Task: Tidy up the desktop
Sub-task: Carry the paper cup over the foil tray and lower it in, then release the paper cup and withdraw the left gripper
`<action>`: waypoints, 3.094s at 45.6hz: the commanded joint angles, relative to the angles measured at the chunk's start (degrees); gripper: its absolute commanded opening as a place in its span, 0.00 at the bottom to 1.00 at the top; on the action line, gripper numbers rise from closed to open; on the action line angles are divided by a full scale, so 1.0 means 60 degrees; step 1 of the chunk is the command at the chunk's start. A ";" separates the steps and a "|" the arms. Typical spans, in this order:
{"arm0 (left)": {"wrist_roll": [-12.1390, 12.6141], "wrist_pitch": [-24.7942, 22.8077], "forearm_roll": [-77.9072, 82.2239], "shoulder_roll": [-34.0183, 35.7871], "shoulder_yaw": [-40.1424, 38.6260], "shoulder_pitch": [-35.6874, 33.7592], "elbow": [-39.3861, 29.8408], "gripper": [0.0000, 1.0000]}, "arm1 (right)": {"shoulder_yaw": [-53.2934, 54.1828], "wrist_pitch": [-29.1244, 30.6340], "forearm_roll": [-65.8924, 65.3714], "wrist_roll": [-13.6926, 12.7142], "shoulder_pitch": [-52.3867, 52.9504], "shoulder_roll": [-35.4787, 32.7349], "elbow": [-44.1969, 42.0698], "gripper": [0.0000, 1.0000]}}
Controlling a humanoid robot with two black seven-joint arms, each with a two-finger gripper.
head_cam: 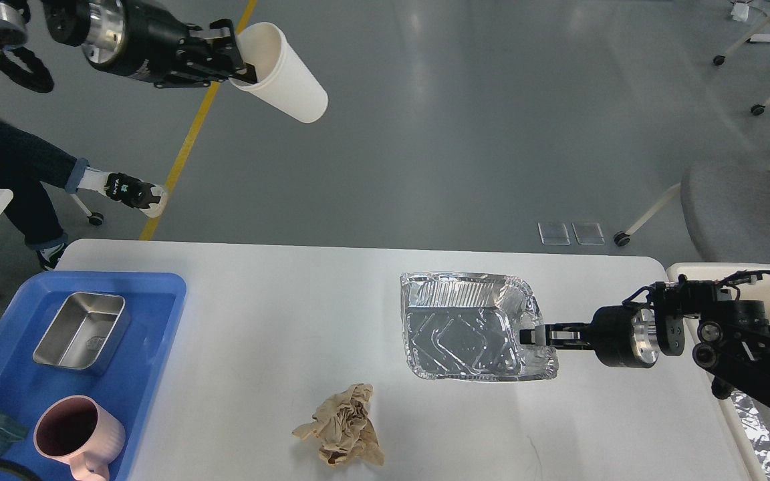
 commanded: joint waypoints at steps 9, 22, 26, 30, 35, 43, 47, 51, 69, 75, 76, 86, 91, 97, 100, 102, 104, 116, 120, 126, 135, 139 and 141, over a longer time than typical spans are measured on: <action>0.0043 0.0003 0.0088 -0.2860 0.0664 0.0041 0.0541 0.00 | -0.0209 0.0149 -0.0006 -0.0001 0.0545 0.0357 -0.0194 0.00; 0.0072 0.0003 0.0264 -0.5015 0.0722 0.0041 0.1700 0.00 | -0.0326 0.0207 -0.0065 -0.0001 0.0575 0.0723 -0.0385 0.00; 0.0072 0.0003 0.0367 -0.5382 0.0883 0.0041 0.1700 0.00 | -0.0341 0.0207 -0.0065 -0.0015 0.0706 0.0767 -0.0458 0.00; 0.0087 0.0003 0.0382 -0.5500 0.0986 0.0041 0.1700 0.00 | -0.0341 0.0207 -0.0065 -0.0015 0.0751 0.0811 -0.0589 0.00; 0.0189 0.0003 0.0382 -0.5500 0.1366 0.0070 0.1700 0.00 | -0.0326 0.0207 -0.0065 -0.0015 0.0765 0.0841 -0.0663 0.00; 0.0219 0.0003 0.0382 -0.5441 0.1806 0.0436 0.1700 0.00 | -0.0326 0.0207 -0.0065 -0.0015 0.0765 0.0826 -0.0663 0.00; 0.0233 0.0003 0.0455 -0.5382 0.1865 0.0729 0.1700 0.00 | -0.0326 0.0207 -0.0065 -0.0015 0.0780 0.0826 -0.0663 0.00; 0.0233 0.0003 0.0572 -0.5456 0.1894 0.0817 0.1700 0.00 | -0.0326 0.0207 -0.0065 -0.0015 0.0794 0.0826 -0.0663 0.00; 0.0189 0.0003 0.0880 -0.5866 0.1938 0.1184 0.1831 0.00 | -0.0297 0.0192 -0.0021 -0.0015 0.0882 0.0841 -0.0619 0.00; 0.0190 0.0003 0.0880 -0.5924 0.1953 0.1184 0.2007 0.00 | -0.0282 0.0192 0.0023 -0.0001 0.0868 0.0841 -0.0590 0.00; 0.0189 0.0003 0.0880 -0.5924 0.1997 0.1184 0.2022 0.02 | -0.0282 0.0192 0.0023 -0.0015 0.0868 0.0841 -0.0590 0.00; 0.0160 0.0234 0.0836 -0.5924 0.2290 0.1184 0.2037 0.39 | -0.0282 0.0192 0.0038 -0.0001 0.0838 0.0826 -0.0561 0.00; 0.0145 0.0307 0.0748 -0.5895 0.2261 0.1155 0.2037 0.63 | -0.0282 0.0192 0.0038 -0.0001 0.0824 0.0797 -0.0517 0.00; 0.0175 0.0380 0.0704 -0.5778 0.2217 0.1008 0.2037 0.98 | -0.0282 0.0178 0.0052 -0.0001 0.0824 0.0753 -0.0502 0.00; 0.0189 0.0439 0.0689 -0.5763 0.2173 0.0964 0.2109 0.98 | -0.0282 0.0192 0.0052 -0.0001 0.0809 0.0738 -0.0414 0.00; 0.0190 0.0469 0.0689 -0.5763 0.2100 0.0935 0.2168 0.98 | -0.0282 0.0178 0.0052 -0.0001 0.0795 0.0724 -0.0385 0.00; 0.0189 0.0541 0.0675 -0.5763 0.2070 0.0920 0.2183 0.98 | -0.0282 0.0178 0.0052 -0.0001 0.0794 0.0694 -0.0370 0.00; 0.0189 0.1771 -0.0540 -0.5690 0.1894 0.0232 0.2446 0.98 | -0.0282 0.0178 0.0053 -0.0001 0.0780 0.0562 -0.0297 0.00; 0.0175 0.1904 -0.1096 -0.5676 0.1894 0.0042 0.2827 0.98 | -0.0282 0.0178 0.0067 -0.0001 0.0765 0.0562 -0.0297 0.00; 0.0175 0.2050 -0.1420 -0.5325 0.1894 -0.0076 0.2871 0.98 | -0.0282 0.0178 0.0067 -0.0001 0.0780 0.0431 -0.0297 0.00; -0.0030 0.2358 -0.1332 -0.4008 0.2027 0.0713 0.2755 0.98 | -0.0282 0.0192 0.0067 0.0014 0.0765 0.0416 -0.0297 0.00; -0.0979 0.2388 -0.1303 -0.3026 0.1982 0.1373 0.2740 0.98 | -0.0282 0.0192 0.0067 0.0014 0.0765 0.0284 -0.0297 0.00; -0.1828 0.2344 -0.1303 -0.2645 0.1982 0.1622 0.2580 0.98 | -0.0282 0.0192 0.0067 0.0014 0.0765 0.0240 -0.0297 0.00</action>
